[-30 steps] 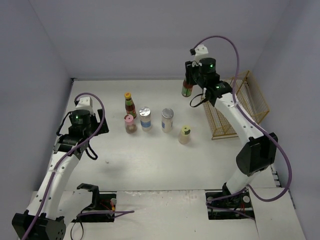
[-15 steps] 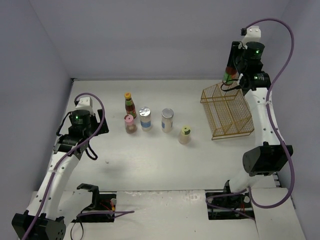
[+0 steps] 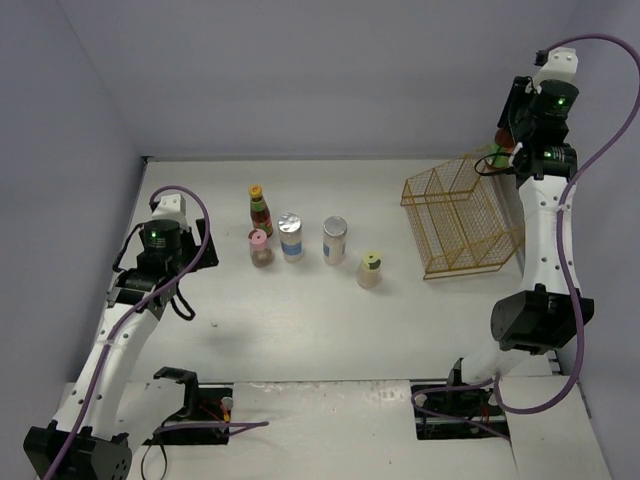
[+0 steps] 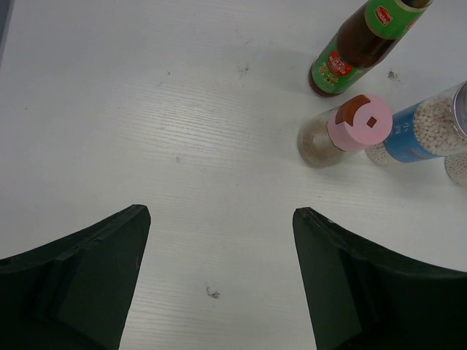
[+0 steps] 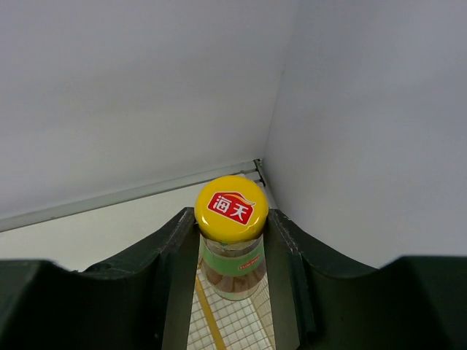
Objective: Organize the condiment bottles
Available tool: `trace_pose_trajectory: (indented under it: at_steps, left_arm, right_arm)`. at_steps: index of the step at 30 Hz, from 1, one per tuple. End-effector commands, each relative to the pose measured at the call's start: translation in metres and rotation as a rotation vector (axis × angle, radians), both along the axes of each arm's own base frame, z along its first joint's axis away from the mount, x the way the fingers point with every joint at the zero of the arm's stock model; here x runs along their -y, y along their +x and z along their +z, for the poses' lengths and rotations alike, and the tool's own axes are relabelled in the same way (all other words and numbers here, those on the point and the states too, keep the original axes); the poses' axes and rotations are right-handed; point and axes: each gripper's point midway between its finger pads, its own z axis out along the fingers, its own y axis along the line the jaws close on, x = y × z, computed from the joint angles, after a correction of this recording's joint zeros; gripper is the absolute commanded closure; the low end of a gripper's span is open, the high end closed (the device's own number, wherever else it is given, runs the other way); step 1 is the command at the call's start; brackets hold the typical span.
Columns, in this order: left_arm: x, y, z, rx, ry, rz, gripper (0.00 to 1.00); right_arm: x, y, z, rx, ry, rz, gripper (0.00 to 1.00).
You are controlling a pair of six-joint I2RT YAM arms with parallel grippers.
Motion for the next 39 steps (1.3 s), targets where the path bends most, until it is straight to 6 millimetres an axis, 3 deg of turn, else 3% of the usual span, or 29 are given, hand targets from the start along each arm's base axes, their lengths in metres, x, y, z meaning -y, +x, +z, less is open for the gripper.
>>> trace_pose_trajectory:
  at_steps: [1,8,16,26,35,39]
  left_arm:
    - [0.002,0.009,0.023,0.083,-0.019,-0.006,0.20]
    - [0.003,0.009,0.024,0.082,-0.022,-0.010,0.20]
    - [0.004,0.009,0.022,0.076,-0.024,-0.013,0.20]
    - [0.004,0.008,0.023,0.079,-0.027,-0.011,0.20]
    - [0.004,0.008,0.023,0.078,-0.028,-0.012,0.20]
    - [0.004,0.008,0.024,0.081,-0.030,-0.012,0.20]
  right_arm:
    - [0.006,-0.004,0.084,0.281,-0.040,0.002,1.00]
    - [0.013,0.009,0.060,0.251,-0.030,-0.015,1.00]
    - [0.021,0.020,0.016,0.195,-0.008,-0.050,1.00]
    - [0.021,0.015,0.007,0.240,0.042,-0.125,1.00]
    - [0.002,0.016,-0.008,0.208,0.045,-0.108,1.00]
    - [-0.001,0.014,-0.024,0.186,0.044,-0.132,1.00]
